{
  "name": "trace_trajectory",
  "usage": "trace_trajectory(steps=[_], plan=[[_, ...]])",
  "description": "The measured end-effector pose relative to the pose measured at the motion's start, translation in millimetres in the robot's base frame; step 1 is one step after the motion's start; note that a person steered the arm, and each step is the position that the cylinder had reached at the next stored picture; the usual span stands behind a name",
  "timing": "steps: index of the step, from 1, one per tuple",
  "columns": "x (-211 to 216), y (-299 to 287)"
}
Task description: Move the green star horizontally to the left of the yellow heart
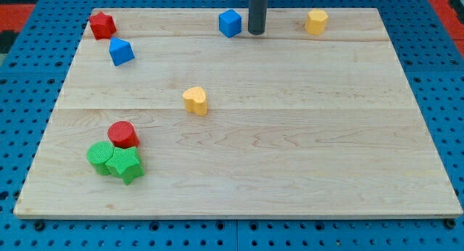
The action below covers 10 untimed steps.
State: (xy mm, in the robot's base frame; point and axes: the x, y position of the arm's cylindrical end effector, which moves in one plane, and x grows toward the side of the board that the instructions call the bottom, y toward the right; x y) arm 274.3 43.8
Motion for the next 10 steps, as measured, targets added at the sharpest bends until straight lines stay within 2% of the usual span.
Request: trace_trajectory(steps=[1, 2, 3, 5, 6, 7, 8, 9, 10], plan=[[48, -3], [74, -69], [131, -129], [169, -265], [238, -262], [286, -256], [313, -239], [306, -227], [287, -184]])
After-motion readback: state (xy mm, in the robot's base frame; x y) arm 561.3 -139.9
